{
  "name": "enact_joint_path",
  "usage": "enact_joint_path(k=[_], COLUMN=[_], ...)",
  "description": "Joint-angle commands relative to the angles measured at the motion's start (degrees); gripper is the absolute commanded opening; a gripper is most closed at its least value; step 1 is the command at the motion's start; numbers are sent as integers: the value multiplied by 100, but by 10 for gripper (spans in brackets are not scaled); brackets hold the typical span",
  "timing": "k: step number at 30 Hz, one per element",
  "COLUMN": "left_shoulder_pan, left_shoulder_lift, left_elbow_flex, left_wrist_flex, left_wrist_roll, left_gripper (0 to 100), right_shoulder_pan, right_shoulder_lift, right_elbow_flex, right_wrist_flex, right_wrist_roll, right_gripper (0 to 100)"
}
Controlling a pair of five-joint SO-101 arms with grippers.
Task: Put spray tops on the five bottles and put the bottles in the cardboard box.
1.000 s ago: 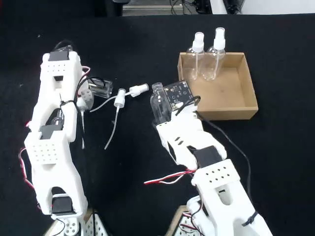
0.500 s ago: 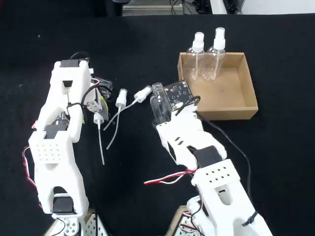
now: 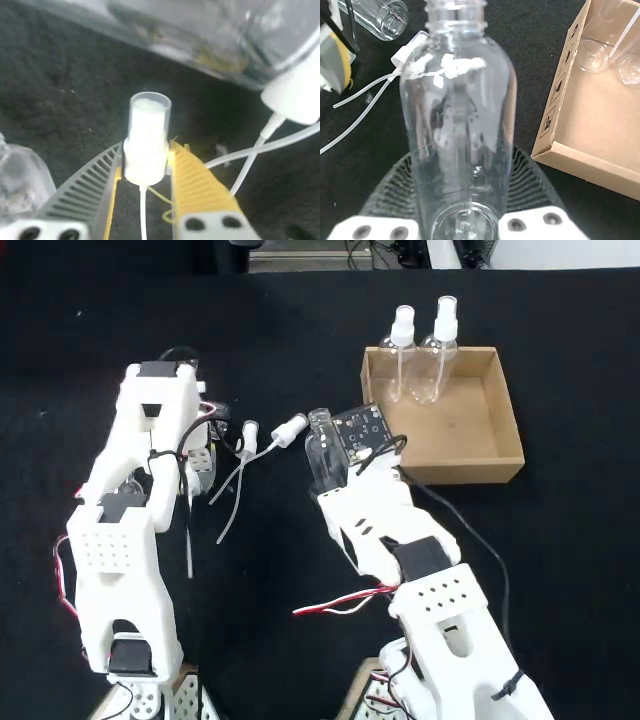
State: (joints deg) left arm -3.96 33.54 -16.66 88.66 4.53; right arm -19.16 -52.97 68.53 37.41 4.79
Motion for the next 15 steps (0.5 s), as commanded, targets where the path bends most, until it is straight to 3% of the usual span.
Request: enact_joint_path(k=[1,7,15], left_shoulder_pan=[31,-180,-163], left_shoulder_lift=[-369,-1319,-3068], left_elbow_flex=[-400,-787,92], left_wrist_flex=[563,1055,721], left_wrist_roll=[-211,-229,-220], left_gripper=[30,30,30], right_shoulder_pan=[79,70,-105], right_shoulder_lift=[-215,-224,-760], right_elbow_flex=[-154,-145,163], right_wrist_flex=[-167,-167,-167], right_wrist_roll=[44,44,-18], right_gripper=[11,11,11])
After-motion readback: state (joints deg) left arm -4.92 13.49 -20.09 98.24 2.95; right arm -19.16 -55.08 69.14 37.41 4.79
